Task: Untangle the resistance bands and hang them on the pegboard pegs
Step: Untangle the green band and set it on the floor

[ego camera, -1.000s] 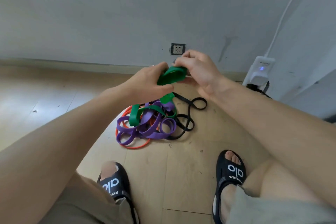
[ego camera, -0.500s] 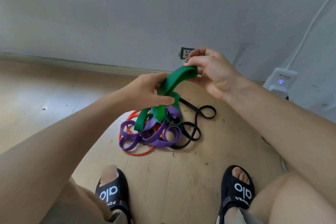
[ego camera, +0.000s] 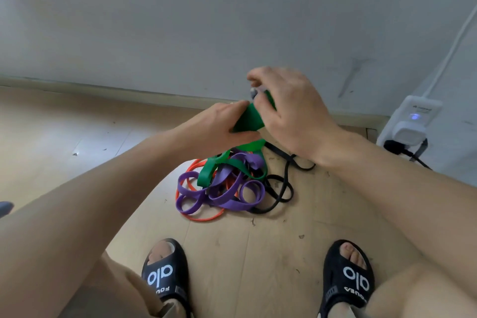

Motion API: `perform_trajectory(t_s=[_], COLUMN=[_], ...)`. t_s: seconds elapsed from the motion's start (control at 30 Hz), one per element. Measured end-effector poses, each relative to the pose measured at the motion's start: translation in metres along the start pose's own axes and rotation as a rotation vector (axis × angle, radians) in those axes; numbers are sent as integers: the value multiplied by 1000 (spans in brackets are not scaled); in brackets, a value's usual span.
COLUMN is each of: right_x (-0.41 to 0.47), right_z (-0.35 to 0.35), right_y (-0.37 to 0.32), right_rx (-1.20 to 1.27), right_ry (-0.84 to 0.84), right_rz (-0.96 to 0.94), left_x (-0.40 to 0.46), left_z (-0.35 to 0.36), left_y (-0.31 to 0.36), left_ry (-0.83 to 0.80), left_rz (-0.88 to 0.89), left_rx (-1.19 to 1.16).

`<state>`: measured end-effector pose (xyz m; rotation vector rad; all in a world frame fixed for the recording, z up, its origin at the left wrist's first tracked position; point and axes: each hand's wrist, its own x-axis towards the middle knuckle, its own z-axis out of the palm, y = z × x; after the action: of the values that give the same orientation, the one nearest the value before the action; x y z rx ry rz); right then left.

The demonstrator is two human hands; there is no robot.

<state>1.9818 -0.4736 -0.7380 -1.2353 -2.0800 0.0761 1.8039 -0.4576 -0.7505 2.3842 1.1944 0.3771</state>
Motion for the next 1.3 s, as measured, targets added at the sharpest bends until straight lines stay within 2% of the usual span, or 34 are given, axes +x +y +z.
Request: perform_trajectory(t_s=[0.1,0.2,0.27,0.47,0.7,0.77,0.8,0.9,0.97,1.07,1.3], right_x=[-2,4,6,13,26,27,26,15,7,3,5], right_z=[2,-7,-11,-32,-47,-53,-56,-57,-51,-45,-44], right_y=[1,15,22,10,-7,0,7,33,42,45,46], right_rx=[-20,73,245,876,1416,1348,1231,550,315,263,276], right_ry=[-140,-434,-545,-373,-89,-57,-50,-174,-323,-424,-392], right_rz=[21,329,444,586,786,810,807,675,616,642,612], left_x=[0,1,2,5,8,7,6,1,-2,-5,-11], left_z=[-5,-13,-18,-22,-10,-14,-17,-27,-29,-28,-32], left_y=[10,12,12,13,3,2,0,0,3,11,13], left_ry=[-16,24,55,46,17,43,70,120,101,41,-129], left_rz=[15,-74,-98,-110,-190,-212,-224,-231,-205,-184,-221], left_rx=[-48,-175,-272,-322,-284,-345,-372,-392,-334,-312,-544])
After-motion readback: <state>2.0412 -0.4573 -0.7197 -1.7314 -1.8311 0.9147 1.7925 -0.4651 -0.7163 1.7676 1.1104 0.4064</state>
